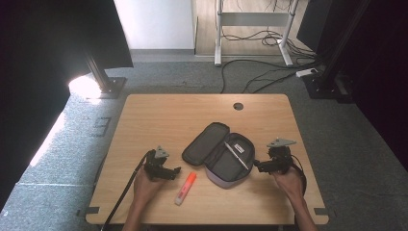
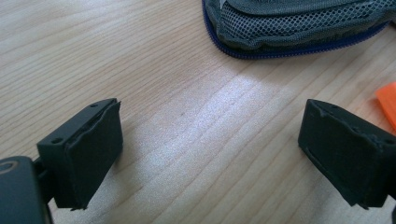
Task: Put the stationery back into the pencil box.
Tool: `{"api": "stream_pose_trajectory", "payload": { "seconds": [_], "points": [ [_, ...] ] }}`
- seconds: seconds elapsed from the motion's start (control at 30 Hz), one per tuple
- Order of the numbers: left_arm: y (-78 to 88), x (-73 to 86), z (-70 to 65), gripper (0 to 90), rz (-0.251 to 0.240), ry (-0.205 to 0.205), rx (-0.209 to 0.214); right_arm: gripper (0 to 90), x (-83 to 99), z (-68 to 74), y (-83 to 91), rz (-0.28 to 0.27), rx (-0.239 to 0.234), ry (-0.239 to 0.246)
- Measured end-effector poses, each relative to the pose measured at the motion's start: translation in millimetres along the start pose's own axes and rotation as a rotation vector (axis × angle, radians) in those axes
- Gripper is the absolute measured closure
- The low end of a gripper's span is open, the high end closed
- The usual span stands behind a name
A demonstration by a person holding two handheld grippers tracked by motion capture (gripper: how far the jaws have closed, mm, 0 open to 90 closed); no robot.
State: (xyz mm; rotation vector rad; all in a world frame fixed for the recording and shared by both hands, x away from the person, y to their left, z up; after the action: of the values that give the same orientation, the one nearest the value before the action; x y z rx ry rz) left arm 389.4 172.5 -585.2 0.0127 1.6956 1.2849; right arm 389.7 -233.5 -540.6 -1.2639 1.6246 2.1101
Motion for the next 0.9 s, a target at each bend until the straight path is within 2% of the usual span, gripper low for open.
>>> {"api": "stream_pose_trajectory", "payload": {
  "seconds": [0.4,0.9],
  "points": [
    [0.0,0.0,-0.2,6.3,0.0,-0.001,0.001,0.0,19.2,-12.4,-5.3,0.003,0.018,-0.022],
    [0.1,-0.1,-1.2,6.4,-0.001,-0.01,0.011,0.0,44.5,-22.5,-23.9,0.035,0.027,-0.06]
  ]
}}
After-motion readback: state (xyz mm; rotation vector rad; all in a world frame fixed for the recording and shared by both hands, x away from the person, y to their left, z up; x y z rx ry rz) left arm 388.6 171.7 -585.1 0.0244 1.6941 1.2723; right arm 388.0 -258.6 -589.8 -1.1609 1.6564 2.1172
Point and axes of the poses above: each handheld gripper's, and its own axes: y roughly backward along the jaws, x roughly out of its underside, z roughly to its left, the point moved 5 cm from there along -y, roughly forward along the jaws, and after that the axes turned 3 degrees about -y, right-handed, at the moved point
